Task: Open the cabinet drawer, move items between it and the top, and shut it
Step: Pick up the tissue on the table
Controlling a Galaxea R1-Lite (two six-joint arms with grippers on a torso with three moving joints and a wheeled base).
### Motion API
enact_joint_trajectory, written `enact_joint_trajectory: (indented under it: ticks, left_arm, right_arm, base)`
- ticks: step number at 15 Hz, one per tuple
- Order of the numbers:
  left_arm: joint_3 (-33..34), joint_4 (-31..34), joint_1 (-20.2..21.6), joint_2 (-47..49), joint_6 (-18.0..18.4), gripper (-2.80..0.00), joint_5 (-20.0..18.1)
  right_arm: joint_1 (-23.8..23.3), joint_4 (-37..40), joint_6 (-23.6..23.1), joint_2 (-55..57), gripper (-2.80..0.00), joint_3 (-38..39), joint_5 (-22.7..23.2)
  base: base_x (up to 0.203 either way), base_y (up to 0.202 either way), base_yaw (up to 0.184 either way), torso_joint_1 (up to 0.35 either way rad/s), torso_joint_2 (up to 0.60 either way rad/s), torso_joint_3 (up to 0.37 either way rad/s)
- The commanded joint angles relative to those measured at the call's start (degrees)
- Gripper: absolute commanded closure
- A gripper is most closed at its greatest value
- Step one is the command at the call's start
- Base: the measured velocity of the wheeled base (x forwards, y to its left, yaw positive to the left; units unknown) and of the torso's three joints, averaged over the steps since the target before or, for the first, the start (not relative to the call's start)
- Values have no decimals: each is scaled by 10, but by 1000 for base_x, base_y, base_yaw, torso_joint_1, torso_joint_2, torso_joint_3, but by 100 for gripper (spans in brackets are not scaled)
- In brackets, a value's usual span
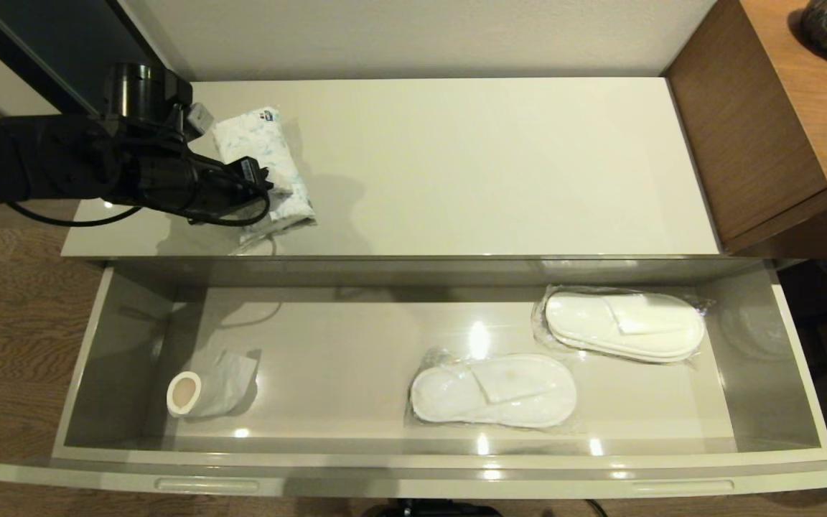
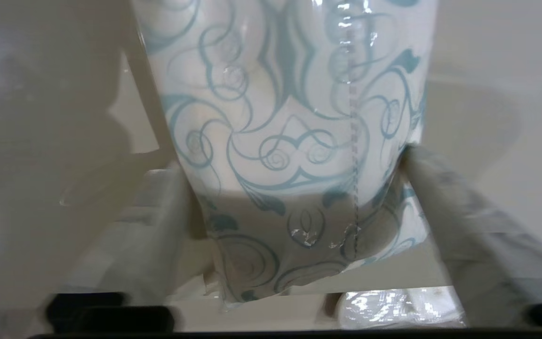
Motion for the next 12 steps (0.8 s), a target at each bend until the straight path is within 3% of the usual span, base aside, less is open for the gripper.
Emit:
enact_joint_trajectory:
  ticks: [1, 7, 12]
  left_arm:
    - [-3, -10, -3, 3, -2, 0, -2]
    - [-3, -25, -19, -39, -2, 0, -5]
    - [76, 43, -28, -191, -7, 0, -6]
  right_arm:
    - [0, 0, 0, -1, 0, 1, 0]
    - [0, 0, -4, -2, 0, 1, 0]
    - [0, 0, -4, -2, 0, 1, 1]
  base:
    - [0, 0, 0, 0, 0, 0]
    - [0, 0, 0, 0, 0, 0]
    - [0, 0, 0, 0, 0, 0]
